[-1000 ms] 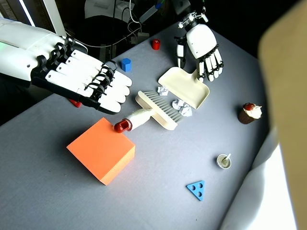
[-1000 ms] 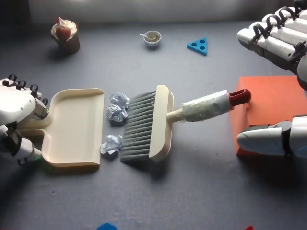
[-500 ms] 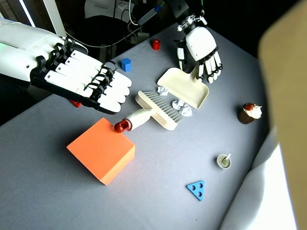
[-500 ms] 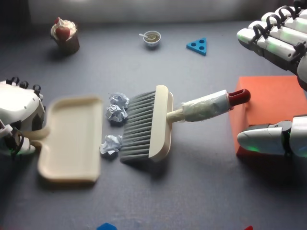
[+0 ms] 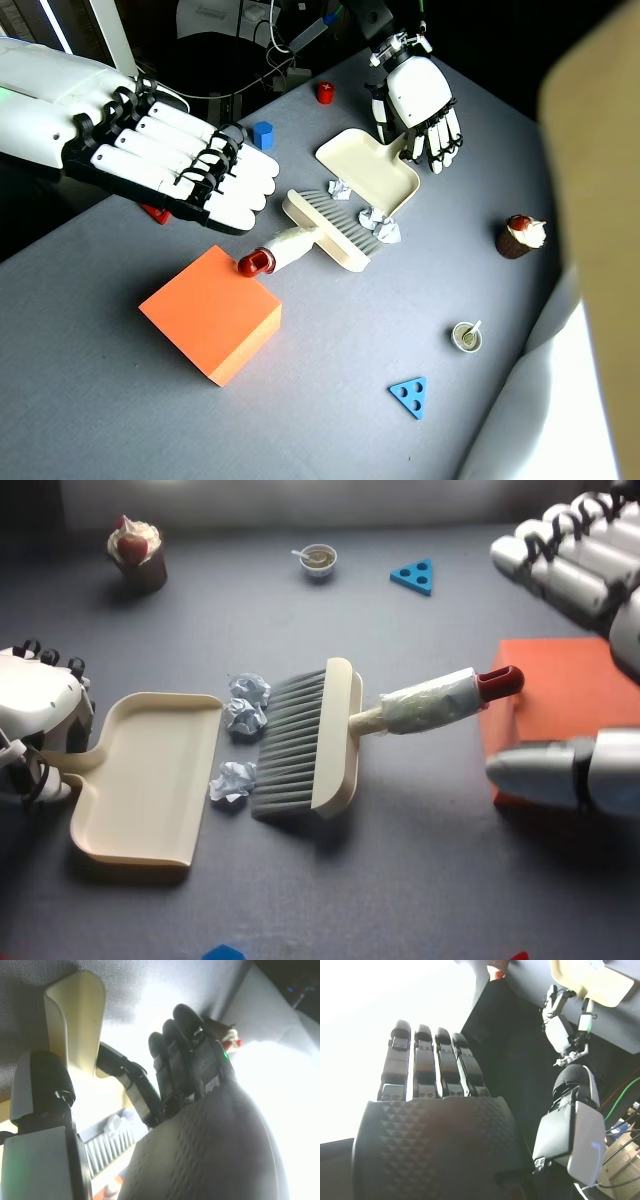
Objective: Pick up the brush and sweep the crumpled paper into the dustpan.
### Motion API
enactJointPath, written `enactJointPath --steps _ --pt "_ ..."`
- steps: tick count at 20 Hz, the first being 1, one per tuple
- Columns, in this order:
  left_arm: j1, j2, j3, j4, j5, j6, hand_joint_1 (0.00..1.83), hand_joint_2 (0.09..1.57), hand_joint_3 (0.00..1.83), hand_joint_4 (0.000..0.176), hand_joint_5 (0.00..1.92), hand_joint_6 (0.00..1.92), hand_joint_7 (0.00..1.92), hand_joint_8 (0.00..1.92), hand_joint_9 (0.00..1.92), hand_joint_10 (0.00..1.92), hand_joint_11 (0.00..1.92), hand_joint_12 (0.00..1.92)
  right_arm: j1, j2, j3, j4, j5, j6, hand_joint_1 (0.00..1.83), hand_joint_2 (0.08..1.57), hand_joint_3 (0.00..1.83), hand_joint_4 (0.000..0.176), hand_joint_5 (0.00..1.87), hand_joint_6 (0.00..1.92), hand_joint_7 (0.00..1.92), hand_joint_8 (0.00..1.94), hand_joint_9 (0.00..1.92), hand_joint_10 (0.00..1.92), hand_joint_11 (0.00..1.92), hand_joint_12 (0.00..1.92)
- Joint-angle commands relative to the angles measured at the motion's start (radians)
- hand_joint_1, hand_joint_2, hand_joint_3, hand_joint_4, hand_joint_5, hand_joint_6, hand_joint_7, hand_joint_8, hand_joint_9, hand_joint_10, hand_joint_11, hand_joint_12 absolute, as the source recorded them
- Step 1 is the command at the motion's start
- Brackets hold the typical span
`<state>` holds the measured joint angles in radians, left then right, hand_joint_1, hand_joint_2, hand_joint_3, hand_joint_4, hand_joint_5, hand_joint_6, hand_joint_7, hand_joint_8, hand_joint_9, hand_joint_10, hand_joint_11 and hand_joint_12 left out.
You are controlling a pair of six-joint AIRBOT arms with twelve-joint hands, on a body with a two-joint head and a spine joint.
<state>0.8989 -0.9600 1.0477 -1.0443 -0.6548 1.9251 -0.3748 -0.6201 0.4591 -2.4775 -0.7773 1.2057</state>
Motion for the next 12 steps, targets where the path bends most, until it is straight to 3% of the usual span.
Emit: enactJointPath --steps 1,3,6,11,12 --pt "-0.01 0.001 0.007 0.029 -0.077 0.011 1.14 1.08 0.0 0.0 1.06 0.84 0.43 0.0 0.39 0.01 0.19 0.56 -0.008 0.0 -0.004 -0.062 -0.155 0.001 0.08 0.94 0.01 0.0 0.04 0.01 0.07 0.01 0.08 0.01 0.11 0.02" --pt "-0.027 0.001 0.015 0.04 -0.066 0.019 1.12 1.09 0.0 0.0 1.04 0.88 0.42 0.0 0.38 0.0 0.19 0.55 -0.017 -0.029 0.009 -0.074 -0.175 0.001 0.29 0.94 0.0 0.0 0.05 0.0 0.08 0.01 0.08 0.0 0.1 0.01" --pt "-0.054 0.001 0.026 0.044 -0.047 0.035 1.12 1.09 0.0 0.0 1.05 0.87 0.41 0.0 0.37 0.0 0.19 0.55 -0.024 -0.068 -0.003 -0.079 -0.197 -0.078 0.36 0.93 0.0 0.0 0.05 0.01 0.09 0.01 0.09 0.01 0.1 0.01" --pt "-0.098 0.003 0.063 0.05 -0.012 0.038 1.13 1.09 0.0 0.0 1.03 0.89 0.42 0.0 0.38 0.01 0.18 0.53 -0.073 -0.201 0.022 -0.136 -0.367 -0.226 0.55 0.93 0.0 0.0 0.01 0.0 0.08 0.0 0.08 0.0 0.13 0.02" --pt "-0.108 0.004 0.072 0.057 0.002 0.038 1.12 1.1 0.0 0.0 1.02 0.91 0.4 0.0 0.36 0.0 0.17 0.53 -0.085 -0.224 0.03 -0.159 -0.408 -0.24 0.67 0.93 0.0 0.0 0.0 0.0 0.05 0.0 0.07 0.0 0.11 0.02"
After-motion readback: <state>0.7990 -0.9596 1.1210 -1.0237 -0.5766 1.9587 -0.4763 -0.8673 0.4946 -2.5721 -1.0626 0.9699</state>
